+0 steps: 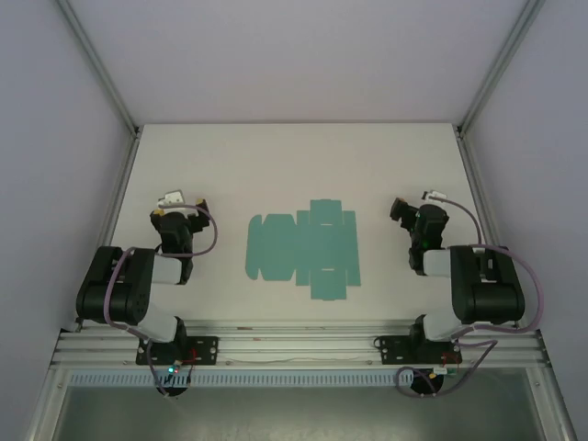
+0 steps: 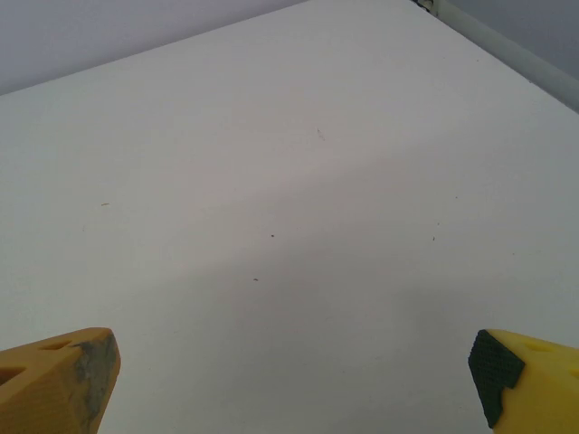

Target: Assemble paper box

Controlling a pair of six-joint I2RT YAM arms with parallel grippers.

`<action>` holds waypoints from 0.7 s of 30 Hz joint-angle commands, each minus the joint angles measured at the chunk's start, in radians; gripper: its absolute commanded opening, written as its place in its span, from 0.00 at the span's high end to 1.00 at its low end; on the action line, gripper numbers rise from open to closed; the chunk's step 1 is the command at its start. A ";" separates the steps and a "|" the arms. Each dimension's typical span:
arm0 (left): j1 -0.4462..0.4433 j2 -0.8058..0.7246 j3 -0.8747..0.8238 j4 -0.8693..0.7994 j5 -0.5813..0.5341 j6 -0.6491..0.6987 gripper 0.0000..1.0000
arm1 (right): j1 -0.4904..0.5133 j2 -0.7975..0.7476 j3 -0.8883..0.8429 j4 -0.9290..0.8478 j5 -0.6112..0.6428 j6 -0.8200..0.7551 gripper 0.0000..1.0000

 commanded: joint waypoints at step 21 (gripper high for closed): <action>-0.005 -0.006 0.021 -0.014 -0.002 0.017 0.00 | -0.001 -0.008 0.018 0.014 0.012 0.007 0.00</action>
